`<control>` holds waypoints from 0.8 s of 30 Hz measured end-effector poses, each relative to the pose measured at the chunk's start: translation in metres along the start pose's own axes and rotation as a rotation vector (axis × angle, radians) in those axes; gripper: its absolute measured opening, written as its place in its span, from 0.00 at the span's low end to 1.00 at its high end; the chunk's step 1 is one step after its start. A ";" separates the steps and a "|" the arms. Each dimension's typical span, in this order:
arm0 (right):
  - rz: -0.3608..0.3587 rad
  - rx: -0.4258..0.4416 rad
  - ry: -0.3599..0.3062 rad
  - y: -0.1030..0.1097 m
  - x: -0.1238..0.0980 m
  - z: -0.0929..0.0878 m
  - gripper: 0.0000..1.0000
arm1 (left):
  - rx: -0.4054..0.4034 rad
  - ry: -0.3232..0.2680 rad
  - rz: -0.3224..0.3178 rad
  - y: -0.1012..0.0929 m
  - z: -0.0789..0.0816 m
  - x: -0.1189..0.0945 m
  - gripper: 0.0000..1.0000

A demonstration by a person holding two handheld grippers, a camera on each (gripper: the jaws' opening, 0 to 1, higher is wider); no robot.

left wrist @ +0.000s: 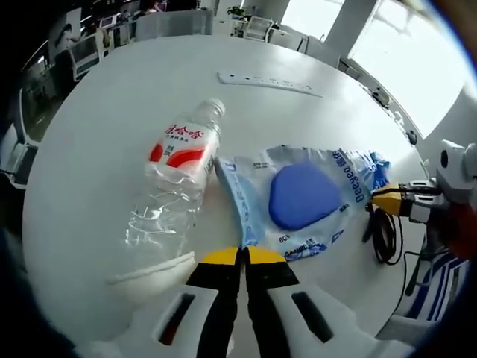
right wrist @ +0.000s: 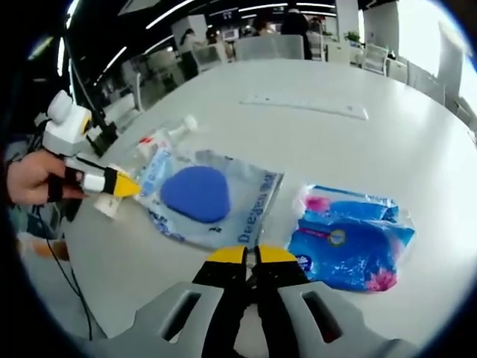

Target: Arrange the tabletop items into an orderly group along one side of the table until the central work area is clear of visible clutter.

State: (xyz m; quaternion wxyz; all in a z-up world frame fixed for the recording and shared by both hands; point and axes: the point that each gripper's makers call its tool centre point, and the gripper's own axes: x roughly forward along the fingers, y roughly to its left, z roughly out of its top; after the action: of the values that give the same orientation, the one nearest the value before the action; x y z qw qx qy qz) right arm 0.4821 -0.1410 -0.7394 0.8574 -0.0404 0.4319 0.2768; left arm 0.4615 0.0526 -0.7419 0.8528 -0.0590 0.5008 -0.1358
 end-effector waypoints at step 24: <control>0.027 -0.007 0.012 0.006 0.017 0.003 0.00 | -0.021 -0.004 0.009 0.003 -0.004 -0.006 0.00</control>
State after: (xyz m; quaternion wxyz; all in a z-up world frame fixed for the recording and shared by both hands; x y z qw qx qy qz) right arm 0.4890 -0.1274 -0.7494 0.8509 -0.0389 0.4365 0.2897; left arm 0.4560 0.0569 -0.7394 0.8537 -0.0661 0.5008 -0.1263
